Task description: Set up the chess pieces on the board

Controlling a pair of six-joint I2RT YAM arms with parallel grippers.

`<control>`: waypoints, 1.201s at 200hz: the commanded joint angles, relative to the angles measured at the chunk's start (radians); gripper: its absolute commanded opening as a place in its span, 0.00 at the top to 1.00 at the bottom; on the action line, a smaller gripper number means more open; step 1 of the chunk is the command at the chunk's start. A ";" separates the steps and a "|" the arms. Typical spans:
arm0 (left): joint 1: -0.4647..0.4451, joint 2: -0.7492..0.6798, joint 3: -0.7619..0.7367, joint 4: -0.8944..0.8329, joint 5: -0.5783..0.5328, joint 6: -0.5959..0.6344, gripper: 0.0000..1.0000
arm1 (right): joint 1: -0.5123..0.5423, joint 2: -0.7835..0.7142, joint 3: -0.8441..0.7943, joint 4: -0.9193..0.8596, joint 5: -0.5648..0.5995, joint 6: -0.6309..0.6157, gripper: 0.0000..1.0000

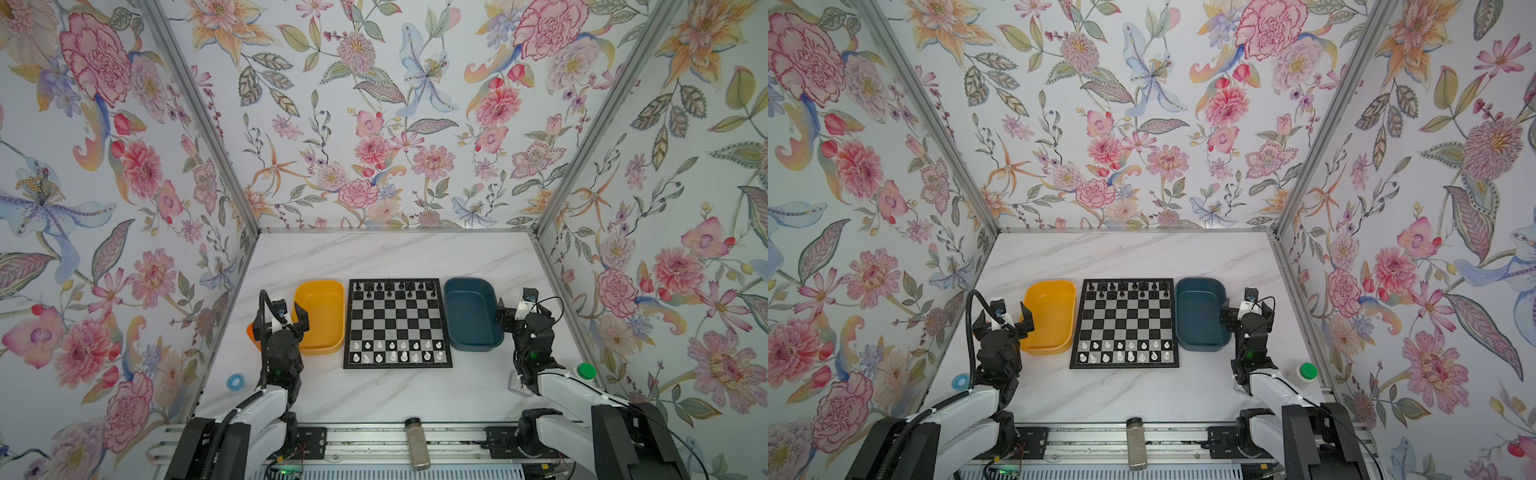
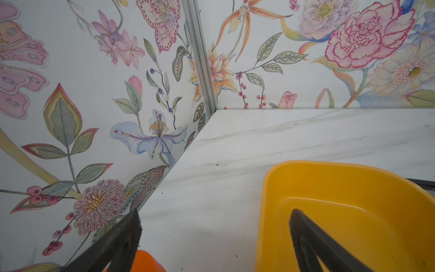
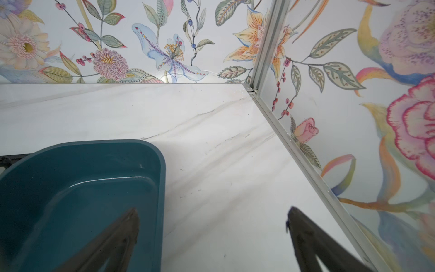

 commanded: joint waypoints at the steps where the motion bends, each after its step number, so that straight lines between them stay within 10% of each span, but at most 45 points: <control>1: 0.010 0.066 -0.026 0.258 0.069 0.028 0.01 | -0.006 0.067 0.003 0.167 -0.040 -0.015 0.01; 79: 0.033 0.446 -0.095 0.790 0.110 0.057 0.01 | -0.011 0.337 0.011 0.414 -0.100 -0.040 0.01; 240: 0.072 0.504 0.130 0.419 0.145 0.023 0.01 | -0.067 0.387 0.082 0.319 -0.190 0.001 0.01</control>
